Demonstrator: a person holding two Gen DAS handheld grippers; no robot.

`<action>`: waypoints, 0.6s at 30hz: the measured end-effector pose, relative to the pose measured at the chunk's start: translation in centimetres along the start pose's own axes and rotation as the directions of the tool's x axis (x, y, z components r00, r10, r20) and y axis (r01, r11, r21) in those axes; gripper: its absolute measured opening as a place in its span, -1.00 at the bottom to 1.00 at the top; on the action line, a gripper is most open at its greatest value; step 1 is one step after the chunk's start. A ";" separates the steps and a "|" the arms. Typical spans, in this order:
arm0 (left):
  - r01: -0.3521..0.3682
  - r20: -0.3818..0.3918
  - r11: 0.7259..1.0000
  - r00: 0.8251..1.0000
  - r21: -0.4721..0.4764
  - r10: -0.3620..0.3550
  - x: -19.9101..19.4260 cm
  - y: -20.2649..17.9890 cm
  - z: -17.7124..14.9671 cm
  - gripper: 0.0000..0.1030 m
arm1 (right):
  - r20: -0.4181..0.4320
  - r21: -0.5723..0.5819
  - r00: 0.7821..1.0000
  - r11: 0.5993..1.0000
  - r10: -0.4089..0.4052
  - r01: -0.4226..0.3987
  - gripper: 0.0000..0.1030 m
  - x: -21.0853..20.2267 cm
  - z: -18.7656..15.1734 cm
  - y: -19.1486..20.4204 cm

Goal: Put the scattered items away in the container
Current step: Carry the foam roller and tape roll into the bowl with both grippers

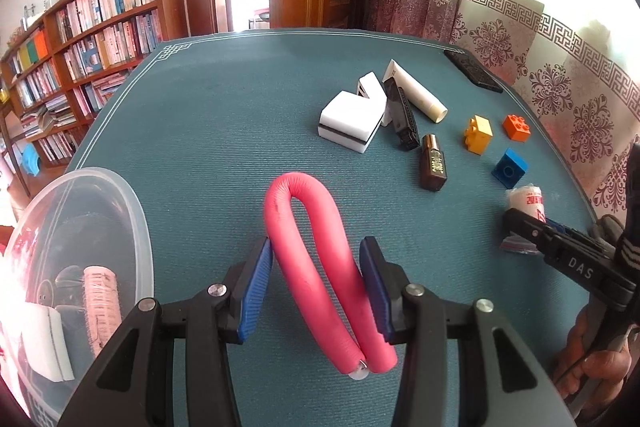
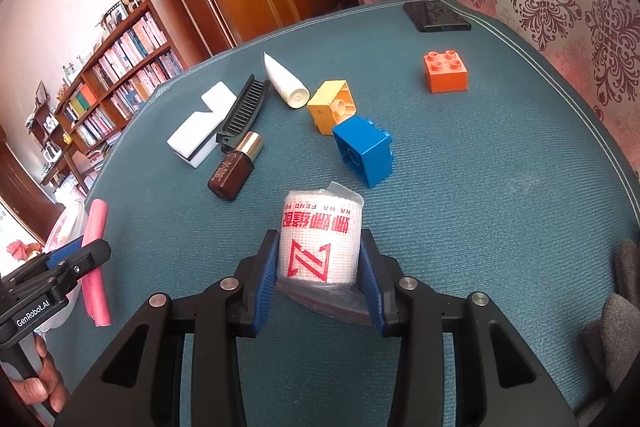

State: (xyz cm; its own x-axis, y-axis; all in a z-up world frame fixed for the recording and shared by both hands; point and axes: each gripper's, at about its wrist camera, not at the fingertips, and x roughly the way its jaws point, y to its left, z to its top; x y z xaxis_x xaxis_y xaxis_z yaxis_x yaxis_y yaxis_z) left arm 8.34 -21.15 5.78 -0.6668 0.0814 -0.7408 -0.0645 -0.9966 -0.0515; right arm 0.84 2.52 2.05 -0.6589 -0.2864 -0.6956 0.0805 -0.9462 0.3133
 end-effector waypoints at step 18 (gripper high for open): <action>-0.080 0.075 0.984 0.993 -0.157 0.093 -3.3 7.8 -0.8 -0.03 | -0.030 0.000 0.992 0.992 0.126 -0.126 -0.19 -0.5 -0.6 5.5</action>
State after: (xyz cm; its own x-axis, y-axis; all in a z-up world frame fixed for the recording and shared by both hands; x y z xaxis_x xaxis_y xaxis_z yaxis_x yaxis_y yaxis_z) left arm 10.63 -29.16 7.28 -0.7238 -0.0106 -0.6899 0.1066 -0.9896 -0.0966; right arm 2.05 -2.57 3.77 -0.6207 -0.4079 -0.6696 0.1634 -0.9025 0.3984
